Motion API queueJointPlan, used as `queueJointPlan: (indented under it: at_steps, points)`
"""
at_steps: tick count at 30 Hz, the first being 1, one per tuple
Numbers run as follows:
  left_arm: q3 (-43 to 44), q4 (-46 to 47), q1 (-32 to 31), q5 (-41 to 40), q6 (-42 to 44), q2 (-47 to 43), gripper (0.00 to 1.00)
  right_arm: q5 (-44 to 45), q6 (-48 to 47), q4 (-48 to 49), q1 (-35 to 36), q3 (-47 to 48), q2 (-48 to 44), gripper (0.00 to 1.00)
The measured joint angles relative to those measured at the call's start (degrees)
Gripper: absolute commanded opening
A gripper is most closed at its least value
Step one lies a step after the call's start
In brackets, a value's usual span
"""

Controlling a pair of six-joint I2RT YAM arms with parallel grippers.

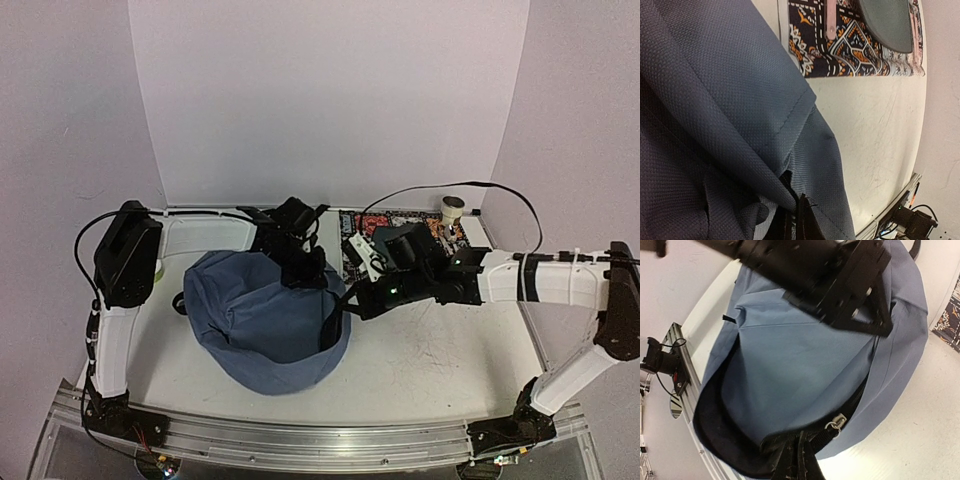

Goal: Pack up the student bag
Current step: Zip the student bag into the largest pocket of the bag.

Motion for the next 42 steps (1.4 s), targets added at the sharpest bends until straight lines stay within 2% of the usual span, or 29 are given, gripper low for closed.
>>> queueJointPlan:
  at_steps: [12, 24, 29, 34, 39, 42]
  points:
    - [6.9, -0.7, 2.0, -5.6, -2.9, 1.2, 0.0, -0.7, 1.8, -1.0, 4.4, -1.2, -2.8, 0.0]
    - [8.6, -2.0, 2.3, -7.1, -5.0, 2.0, 0.01, 7.1, 5.0, 1.2, 9.4, -1.2, -1.1, 0.0]
    - [8.5, -1.9, 3.7, -7.0, -3.2, 1.6, 0.21, 13.4, 6.3, -1.6, 8.9, -1.3, -3.6, 0.0]
    - [3.4, 0.8, 4.9, -7.1, 0.4, -2.8, 0.39, 16.0, 6.7, -4.3, 7.4, -1.1, -5.1, 0.0]
    - [-4.3, 2.0, 4.1, -7.2, 2.0, -10.5, 0.5, 16.3, 6.3, -6.1, 6.8, 0.7, -5.0, 0.0]
    - [-5.5, 2.1, 2.2, -5.3, 2.2, -12.0, 0.54, 16.2, 5.9, -6.2, 6.8, 1.5, -4.8, 0.0]
